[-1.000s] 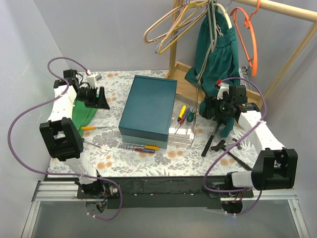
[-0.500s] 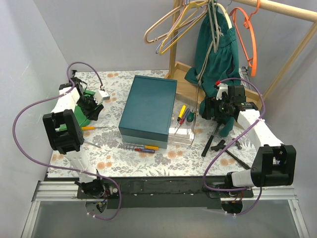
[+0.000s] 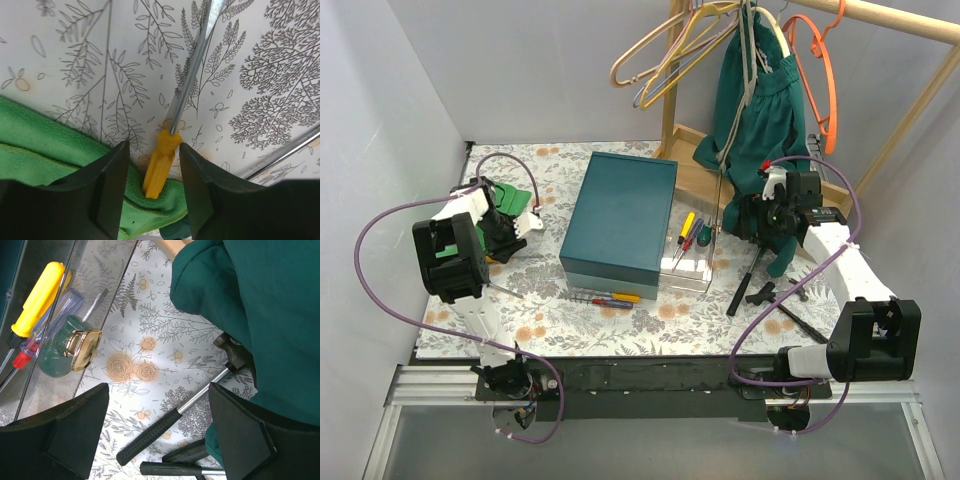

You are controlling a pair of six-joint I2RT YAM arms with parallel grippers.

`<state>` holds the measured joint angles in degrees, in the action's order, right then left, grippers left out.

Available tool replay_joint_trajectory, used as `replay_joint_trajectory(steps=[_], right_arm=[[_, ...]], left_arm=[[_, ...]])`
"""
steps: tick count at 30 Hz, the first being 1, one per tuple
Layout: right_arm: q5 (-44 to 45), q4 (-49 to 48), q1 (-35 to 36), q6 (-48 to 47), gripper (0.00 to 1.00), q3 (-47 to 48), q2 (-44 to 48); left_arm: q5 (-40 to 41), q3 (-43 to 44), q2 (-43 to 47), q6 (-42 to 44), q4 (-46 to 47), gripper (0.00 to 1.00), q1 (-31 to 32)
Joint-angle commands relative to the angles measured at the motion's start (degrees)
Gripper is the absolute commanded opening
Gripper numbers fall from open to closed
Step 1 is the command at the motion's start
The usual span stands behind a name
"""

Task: Sort the tools into containers

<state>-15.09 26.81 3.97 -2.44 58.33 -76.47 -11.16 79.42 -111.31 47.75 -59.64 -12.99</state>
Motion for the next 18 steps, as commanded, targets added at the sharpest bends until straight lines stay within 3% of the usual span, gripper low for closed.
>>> replay_joint_trajectory(steps=[1,6,8,11,18], right_arm=[[0.3,-1.6,-0.5,-0.8,0.89,0.6,0.4],[0.4,-1.4,-0.7,-0.9,0.89,1.4,-0.1],[0.5,-1.4,-0.9,-1.1,0.89,1.6,-0.1],[0.5,-1.7,-1.0,-1.1,0.89,1.4,-0.2],[0.6,-1.9,-1.2,-1.0,0.89,1.8,-0.8]], left_arm=[[3.6,-3.4,1.0,3.2,5.5,0.4,-0.2],[2.3,-5.2,1.5,3.8,6.2,0.24,-0.2],[-1.7,-2.2,1.6,3.5,1.0,0.12,-0.2],[-7.6,3.9,1.4,-1.3,-7.1,0.03,0.3],[-26.3,29.5,-5.5,-31.1,-15.9,0.0,0.5]])
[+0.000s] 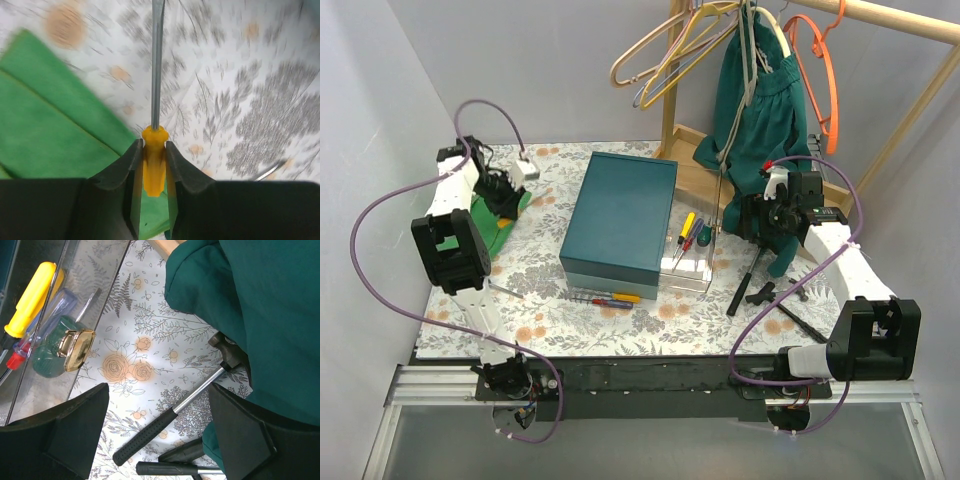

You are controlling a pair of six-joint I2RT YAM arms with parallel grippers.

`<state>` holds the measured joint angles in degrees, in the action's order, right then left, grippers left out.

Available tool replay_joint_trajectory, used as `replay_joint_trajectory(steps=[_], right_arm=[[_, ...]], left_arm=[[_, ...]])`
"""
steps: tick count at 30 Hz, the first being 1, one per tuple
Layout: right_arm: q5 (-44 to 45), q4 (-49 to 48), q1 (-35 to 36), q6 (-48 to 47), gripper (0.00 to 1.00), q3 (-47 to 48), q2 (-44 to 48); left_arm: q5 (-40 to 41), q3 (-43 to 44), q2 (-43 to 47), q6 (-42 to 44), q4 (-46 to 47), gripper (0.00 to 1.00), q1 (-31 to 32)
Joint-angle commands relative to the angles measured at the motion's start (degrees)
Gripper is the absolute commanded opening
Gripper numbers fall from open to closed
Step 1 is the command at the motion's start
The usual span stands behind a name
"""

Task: Sort the tools into containers

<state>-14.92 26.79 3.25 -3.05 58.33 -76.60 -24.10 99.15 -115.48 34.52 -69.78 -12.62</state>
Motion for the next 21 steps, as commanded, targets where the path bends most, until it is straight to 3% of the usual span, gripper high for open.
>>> replay_joint_trajectory(steps=[1,5,7,8,10,11,12,15,19,21], right_arm=[[0.3,-1.8,-0.4,-0.4,0.89,2.0,-0.7],[-0.2,-1.5,-0.4,-0.6,0.89,2.5,-1.3],[-0.4,-1.4,-0.3,-0.5,0.89,2.7,-1.5],[-0.5,-1.4,-0.4,-0.4,0.88,2.7,-1.6],[-0.6,-1.4,-0.4,-0.4,0.88,3.0,-2.0],[-0.6,-1.3,-0.4,-0.4,0.88,3.2,-2.1],[-0.6,-1.3,-0.4,-0.4,0.88,3.2,-2.3],[-0.6,-1.5,-0.4,-0.6,0.88,3.1,-2.7],[-0.6,-1.7,-0.4,-1.0,0.88,2.7,-2.7],[-0.5,-1.8,-0.4,-1.2,0.88,2.1,-2.3]], left_arm=[[-18.7,14.9,-1.8,-23.7,-6.4,0.0,0.3],[-33.0,21.2,-0.5,-39.3,-5.5,0.0,2.2],[-37.2,20.4,1.3,-47.1,-1.8,0.0,3.7],[-41.3,17.7,2.7,-55.7,3.8,0.0,5.8],[-43.6,13.5,7.1,-64.6,11.1,0.0,8.2],[-43.9,8.6,8.8,-71.0,21.1,0.0,11.1],[-43.3,5.7,11.7,-80.7,25.7,0.0,11.8],[-40.8,-2.8,15.3,-97.7,41.3,0.0,19.7],[-37.5,-6.5,15.2,-109.5,54.4,0.0,27.5],[-34.6,-5.0,14.2,-110.2,55.5,0.0,32.2]])
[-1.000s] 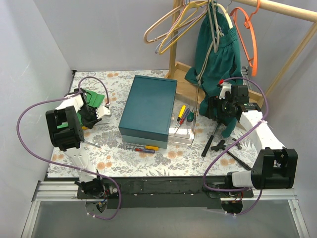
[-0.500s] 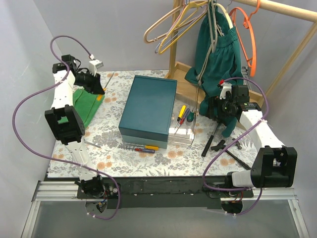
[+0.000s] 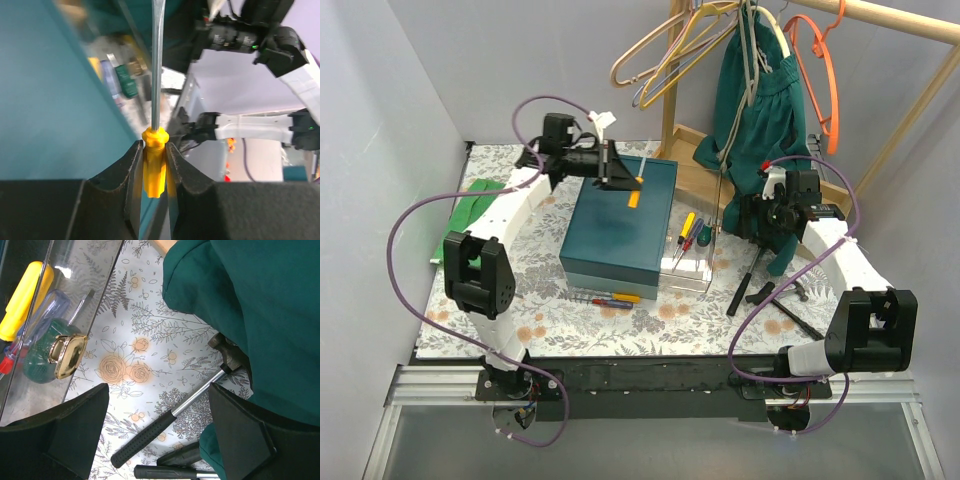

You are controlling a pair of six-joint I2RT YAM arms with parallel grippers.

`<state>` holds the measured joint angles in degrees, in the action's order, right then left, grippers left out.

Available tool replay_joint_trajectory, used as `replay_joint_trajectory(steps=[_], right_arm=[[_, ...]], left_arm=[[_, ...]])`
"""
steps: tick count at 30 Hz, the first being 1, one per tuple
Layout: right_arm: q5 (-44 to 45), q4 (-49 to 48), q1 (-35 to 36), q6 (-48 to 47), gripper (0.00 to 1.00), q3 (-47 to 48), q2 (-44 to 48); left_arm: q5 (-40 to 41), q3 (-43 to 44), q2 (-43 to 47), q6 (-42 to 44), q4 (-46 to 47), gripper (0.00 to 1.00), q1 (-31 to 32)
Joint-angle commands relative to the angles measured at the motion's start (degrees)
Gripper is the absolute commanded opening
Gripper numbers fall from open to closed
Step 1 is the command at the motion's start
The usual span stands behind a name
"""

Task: Sort the tools into containers

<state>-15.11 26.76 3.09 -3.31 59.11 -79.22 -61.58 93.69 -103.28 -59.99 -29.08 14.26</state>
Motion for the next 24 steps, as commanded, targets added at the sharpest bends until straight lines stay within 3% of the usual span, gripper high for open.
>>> replay_joint_trajectory(steps=[1,8,14,15,16,19,24], right_arm=[[-0.4,-2.0,-0.3,-0.9,0.88,1.0,0.6],[-0.9,-2.4,-0.3,-0.1,0.88,-1.1,1.6],[-0.5,-2.7,-0.3,-0.4,0.88,-1.3,2.9],[-0.5,-2.8,-0.3,-0.3,0.88,-1.5,3.1],[-0.7,-2.8,-0.3,-0.2,0.88,-2.1,3.3],[-0.9,-2.9,-0.4,0.0,0.88,-2.9,4.2],[-1.0,-2.7,-0.5,0.0,0.88,-3.7,5.0]], left_arm=[[3.2,1.1,0.2,-13.9,14.8,0.0,6.8],[12.9,5.0,-6.7,-7.6,11.7,0.0,17.9],[19.5,5.2,-8.1,-7.2,8.4,0.0,19.7],[19.4,4.9,-7.7,-7.0,8.3,0.14,19.6],[18.7,4.9,-7.5,-6.8,8.4,0.39,19.6],[15.4,5.8,-6.4,-4.9,8.3,0.53,19.3],[11.9,11.3,-3.0,-4.0,7.3,0.59,14.1]])
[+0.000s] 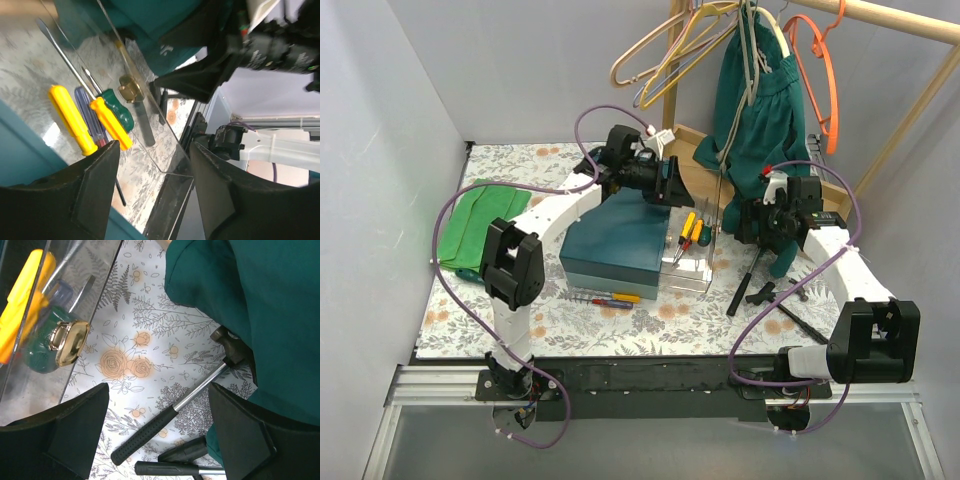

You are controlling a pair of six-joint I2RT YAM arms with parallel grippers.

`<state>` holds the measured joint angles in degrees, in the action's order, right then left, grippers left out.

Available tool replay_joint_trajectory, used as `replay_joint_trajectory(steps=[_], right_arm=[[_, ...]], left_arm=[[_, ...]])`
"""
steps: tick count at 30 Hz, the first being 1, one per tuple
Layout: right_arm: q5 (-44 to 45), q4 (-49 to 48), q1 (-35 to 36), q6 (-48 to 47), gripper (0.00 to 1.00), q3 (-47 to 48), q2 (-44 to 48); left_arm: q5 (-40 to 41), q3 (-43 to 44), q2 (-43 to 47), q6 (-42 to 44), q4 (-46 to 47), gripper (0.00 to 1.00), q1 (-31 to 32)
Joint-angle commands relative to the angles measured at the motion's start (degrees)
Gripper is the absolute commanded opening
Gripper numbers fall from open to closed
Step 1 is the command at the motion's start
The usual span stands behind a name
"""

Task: Sort the tools into containers

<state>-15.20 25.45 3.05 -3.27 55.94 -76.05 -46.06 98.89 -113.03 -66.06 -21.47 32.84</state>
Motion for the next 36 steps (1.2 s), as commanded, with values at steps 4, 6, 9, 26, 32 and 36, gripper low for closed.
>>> replay_joint_trajectory(steps=[4,6,9,26,32,36], right_arm=[[-1.1,-1.3,-0.5,-0.2,0.88,-0.2,1.7],[-1.1,-1.4,-0.6,-0.3,0.89,-0.3,1.6],[-1.3,-1.4,-0.7,-0.4,0.89,-0.3,1.3],[-2.1,0.5,-0.8,0.8,0.88,5.0,-4.1],[-1.3,1.1,-0.8,0.9,0.88,5.0,-2.6],[-0.3,1.2,-0.8,0.1,0.88,3.3,-0.8]], left_arm=[[-7.0,10.7,10.1,15.2,-13.1,0.64,-16.0],[-6.8,11.8,11.1,23.5,-21.0,0.64,-21.3],[-0.5,13.5,11.6,45.6,-39.7,0.63,-29.7],[34.6,-27.9,26.7,134.2,-47.8,0.55,-53.8],[32.3,-29.5,23.4,147.4,-46.2,0.53,-56.2],[31.7,-34.7,24.4,153.8,-40.9,0.5,-56.4]])
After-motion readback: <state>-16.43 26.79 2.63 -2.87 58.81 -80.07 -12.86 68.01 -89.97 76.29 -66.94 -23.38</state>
